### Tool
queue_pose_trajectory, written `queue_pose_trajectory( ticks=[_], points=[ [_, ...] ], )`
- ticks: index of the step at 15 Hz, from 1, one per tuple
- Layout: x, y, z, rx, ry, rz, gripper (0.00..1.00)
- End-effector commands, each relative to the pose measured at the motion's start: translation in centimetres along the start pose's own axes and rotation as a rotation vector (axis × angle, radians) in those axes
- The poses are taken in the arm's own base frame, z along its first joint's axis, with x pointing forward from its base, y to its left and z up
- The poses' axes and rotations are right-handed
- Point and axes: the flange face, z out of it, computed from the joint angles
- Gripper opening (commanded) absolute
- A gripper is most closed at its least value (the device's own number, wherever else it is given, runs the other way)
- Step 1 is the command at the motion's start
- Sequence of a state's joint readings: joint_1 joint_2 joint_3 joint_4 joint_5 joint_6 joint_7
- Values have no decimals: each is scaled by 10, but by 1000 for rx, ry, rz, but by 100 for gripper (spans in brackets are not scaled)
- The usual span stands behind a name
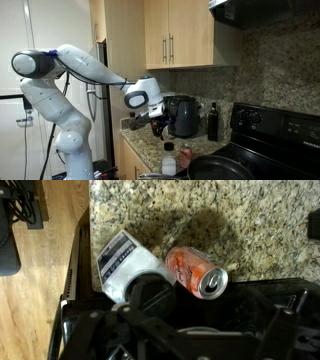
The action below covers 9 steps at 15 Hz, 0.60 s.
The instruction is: Pick the bottle and move it to the left on the counter
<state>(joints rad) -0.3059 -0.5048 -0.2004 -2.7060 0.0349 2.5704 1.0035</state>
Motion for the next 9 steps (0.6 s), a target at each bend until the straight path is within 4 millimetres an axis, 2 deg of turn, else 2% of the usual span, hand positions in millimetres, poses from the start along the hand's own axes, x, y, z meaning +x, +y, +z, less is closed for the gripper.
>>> queue_pose_trajectory(
  ticks=[1,2,3,6,9],
  points=[
    [8,8,9,-31,-100,32,100],
    [10,14,11,-52,-125,48,100],
    [3,8,9,-27,-80,34,100],
    [5,13,10,-46,-100,51,100],
    [9,27,26,-145,-183,50,100]
  ],
)
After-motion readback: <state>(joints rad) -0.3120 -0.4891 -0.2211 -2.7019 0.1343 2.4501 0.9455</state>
